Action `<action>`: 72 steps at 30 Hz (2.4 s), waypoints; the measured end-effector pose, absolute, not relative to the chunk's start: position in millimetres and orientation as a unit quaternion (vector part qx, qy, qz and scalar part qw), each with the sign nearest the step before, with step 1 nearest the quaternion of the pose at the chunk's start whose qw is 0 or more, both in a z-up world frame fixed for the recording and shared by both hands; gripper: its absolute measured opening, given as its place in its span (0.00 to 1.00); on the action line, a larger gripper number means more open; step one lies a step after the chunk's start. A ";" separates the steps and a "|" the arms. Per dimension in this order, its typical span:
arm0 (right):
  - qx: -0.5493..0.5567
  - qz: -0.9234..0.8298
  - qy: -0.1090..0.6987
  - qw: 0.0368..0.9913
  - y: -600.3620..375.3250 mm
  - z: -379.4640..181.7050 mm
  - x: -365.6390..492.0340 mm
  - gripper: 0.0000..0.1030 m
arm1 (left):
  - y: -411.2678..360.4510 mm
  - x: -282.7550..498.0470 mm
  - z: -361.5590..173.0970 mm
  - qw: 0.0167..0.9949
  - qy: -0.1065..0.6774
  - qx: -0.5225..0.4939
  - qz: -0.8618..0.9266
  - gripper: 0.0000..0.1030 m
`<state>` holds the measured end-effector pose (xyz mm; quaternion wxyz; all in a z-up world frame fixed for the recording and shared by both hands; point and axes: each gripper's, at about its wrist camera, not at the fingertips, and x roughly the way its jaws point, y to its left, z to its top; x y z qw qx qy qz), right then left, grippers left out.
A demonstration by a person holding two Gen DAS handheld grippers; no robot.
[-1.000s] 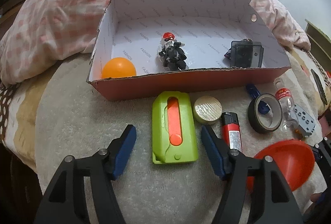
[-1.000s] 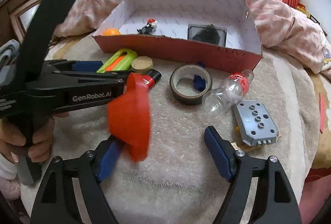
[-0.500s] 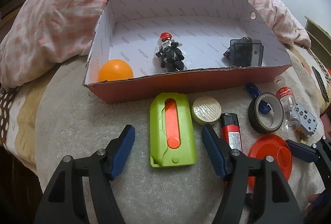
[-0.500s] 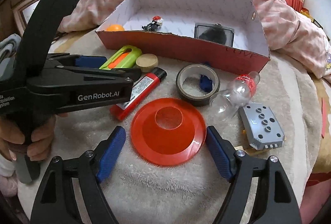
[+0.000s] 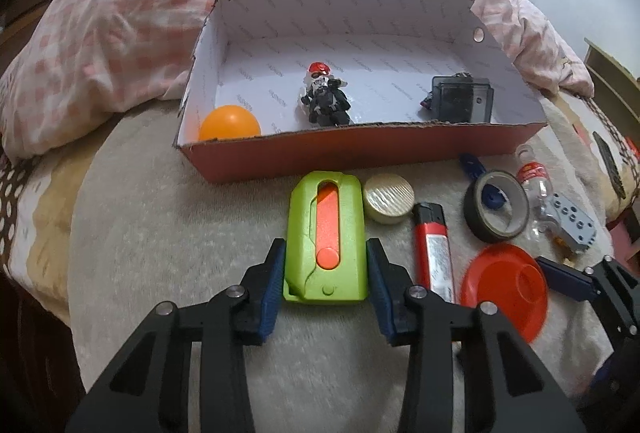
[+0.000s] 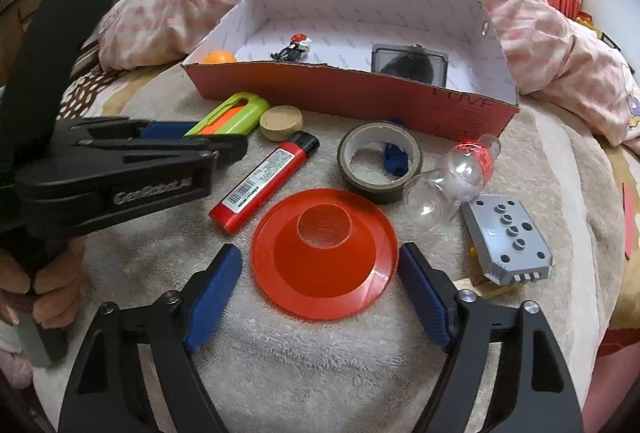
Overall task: Organize objects
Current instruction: 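Grasp the green slider toy with the left tool while the right tool grasps the orange cone, then lift and carry the green toy and orange cone with both tools toward the box, then lower the green toy into the box with the left tool while the right tool places the cone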
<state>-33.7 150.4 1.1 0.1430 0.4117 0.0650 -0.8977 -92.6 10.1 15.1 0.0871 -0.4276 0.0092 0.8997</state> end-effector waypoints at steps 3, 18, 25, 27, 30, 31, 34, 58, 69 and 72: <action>0.407 -0.901 0.048 0.140 156.6 2.7 -32.7 0.70 | 7.7 -86.6 18.3 0.091 0.004 -0.428 0.899 0.38; 0.361 -0.918 0.028 0.163 154.3 18.4 -4.8 0.69 | 7.3 -59.0 41.5 0.100 0.000 -0.397 0.912 0.38; 0.358 -0.916 0.006 0.182 155.4 28.0 -0.1 0.69 | 4.8 -50.5 54.5 0.104 -0.003 -0.383 0.918 0.38; 0.358 -0.916 0.001 0.183 156.9 30.3 -0.8 0.69 | 4.8 -50.4 56.9 0.104 -0.004 -0.382 0.918 0.38; 0.358 -0.915 -0.004 0.185 159.2 34.7 -2.7 0.69 | 4.2 -51.8 60.0 0.105 -0.008 -0.383 0.918 0.38; 0.357 -0.916 -0.006 0.185 160.4 36.8 -3.3 0.69 | 4.1 -52.7 61.3 0.106 -0.009 -0.383 0.917 0.38; 0.354 -0.916 -0.016 0.188 164.6 43.3 -6.4 0.69 | 4.2 -56.1 65.5 0.105 -0.011 -0.382 0.918 0.38; 0.347 -0.919 0.010 0.186 173.0 79.7 -68.5 0.69 | 3.1 -111.8 85.1 0.105 -0.007 -0.369 0.923 0.38; 0.358 -0.920 0.005 0.160 177.5 83.8 -115.3 0.69 | 17.9 -159.8 74.5 0.098 0.009 -0.375 0.922 0.38; 0.360 -0.921 -0.002 0.146 182.4 84.2 -128.2 0.69 | 19.2 -173.9 69.4 0.093 0.008 -0.380 0.921 0.38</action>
